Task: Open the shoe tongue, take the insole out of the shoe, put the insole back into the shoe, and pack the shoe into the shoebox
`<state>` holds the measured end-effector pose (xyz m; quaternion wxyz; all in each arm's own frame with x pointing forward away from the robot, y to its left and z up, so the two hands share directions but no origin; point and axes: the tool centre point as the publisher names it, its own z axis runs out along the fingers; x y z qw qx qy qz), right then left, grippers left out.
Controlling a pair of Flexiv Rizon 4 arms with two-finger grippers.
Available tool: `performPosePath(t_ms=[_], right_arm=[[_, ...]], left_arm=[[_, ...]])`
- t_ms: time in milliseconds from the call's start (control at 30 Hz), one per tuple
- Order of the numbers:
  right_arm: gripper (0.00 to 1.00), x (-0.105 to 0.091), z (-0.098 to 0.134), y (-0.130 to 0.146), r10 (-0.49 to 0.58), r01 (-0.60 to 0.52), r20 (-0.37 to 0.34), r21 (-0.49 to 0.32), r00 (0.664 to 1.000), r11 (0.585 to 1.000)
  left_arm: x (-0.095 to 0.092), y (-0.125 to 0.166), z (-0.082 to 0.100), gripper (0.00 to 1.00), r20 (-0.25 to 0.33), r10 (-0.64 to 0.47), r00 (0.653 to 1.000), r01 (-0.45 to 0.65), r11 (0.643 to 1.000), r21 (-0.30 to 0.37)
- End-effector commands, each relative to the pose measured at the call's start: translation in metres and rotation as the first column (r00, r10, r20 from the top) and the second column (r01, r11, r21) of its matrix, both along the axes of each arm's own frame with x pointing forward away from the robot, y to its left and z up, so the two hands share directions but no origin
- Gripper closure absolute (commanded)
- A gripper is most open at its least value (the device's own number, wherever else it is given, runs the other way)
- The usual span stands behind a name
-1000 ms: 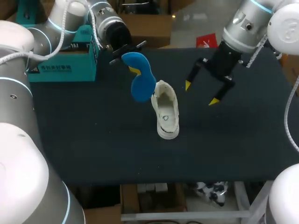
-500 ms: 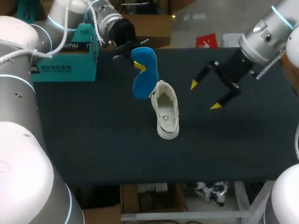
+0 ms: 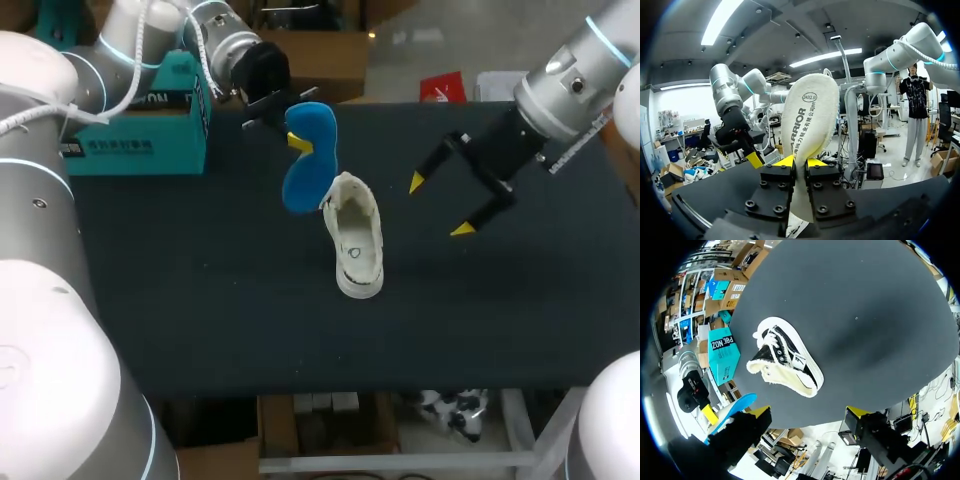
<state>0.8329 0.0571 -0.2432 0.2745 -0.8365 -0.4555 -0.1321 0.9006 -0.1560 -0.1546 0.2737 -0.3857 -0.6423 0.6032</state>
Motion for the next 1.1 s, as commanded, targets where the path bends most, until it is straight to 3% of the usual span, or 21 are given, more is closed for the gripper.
performPosePath(t_ms=[33, 167, 300, 333, 567, 733, 900, 1100], right_arm=[[0.00, -0.001, -0.001, 0.000, 0.000, 0.000, 0.001, 0.003, 1.000, 1.000], [0.00, 0.007, 0.000, 0.011, -0.056, 0.059, -0.073, 0.042, 0.996, 0.997], [0.00, 0.009, 0.004, 0.020, -0.121, 0.131, -0.122, 0.082, 0.985, 0.988], [0.00, 0.008, 0.005, 0.023, -0.131, 0.143, -0.127, 0.096, 0.983, 0.985], [0.00, 0.007, -0.005, 0.039, -0.184, 0.211, -0.198, 0.126, 0.963, 0.969], [0.00, 0.005, -0.009, 0.040, -0.256, 0.300, -0.273, 0.135, 0.927, 0.944], [0.00, 0.001, -0.006, 0.038, -0.298, 0.381, -0.326, 0.233, 0.897, 0.895], [0.00, -0.001, -0.004, 0.040, -0.302, 0.390, -0.332, 0.240, 0.894, 0.889]], left_arm=[[0.010, 0.000, -0.004, 1.00, -0.252, -0.072, 0.965, 0.027, 0.984, -0.176], [0.011, -0.005, -0.011, 1.00, -0.272, -0.031, 0.962, -0.032, 0.975, -0.221], [0.001, -0.008, -0.017, 1.00, -0.250, 0.014, 0.968, -0.082, 0.961, -0.263], [0.000, -0.009, -0.019, 1.00, -0.219, 0.033, 0.975, -0.091, 0.961, -0.261], [-0.015, -0.009, -0.029, 1.00, -0.155, -0.040, 0.987, -0.006, 0.960, -0.281], [-0.023, -0.020, -0.029, 1.00, -0.105, -0.081, 0.991, 0.051, 0.962, -0.268], [-0.034, -0.030, -0.023, 1.00, -0.022, -0.112, 0.993, 0.101, 0.952, -0.288], [-0.036, -0.038, -0.025, 1.00, 0.031, -0.113, 0.993, 0.117, 0.946, -0.303]])
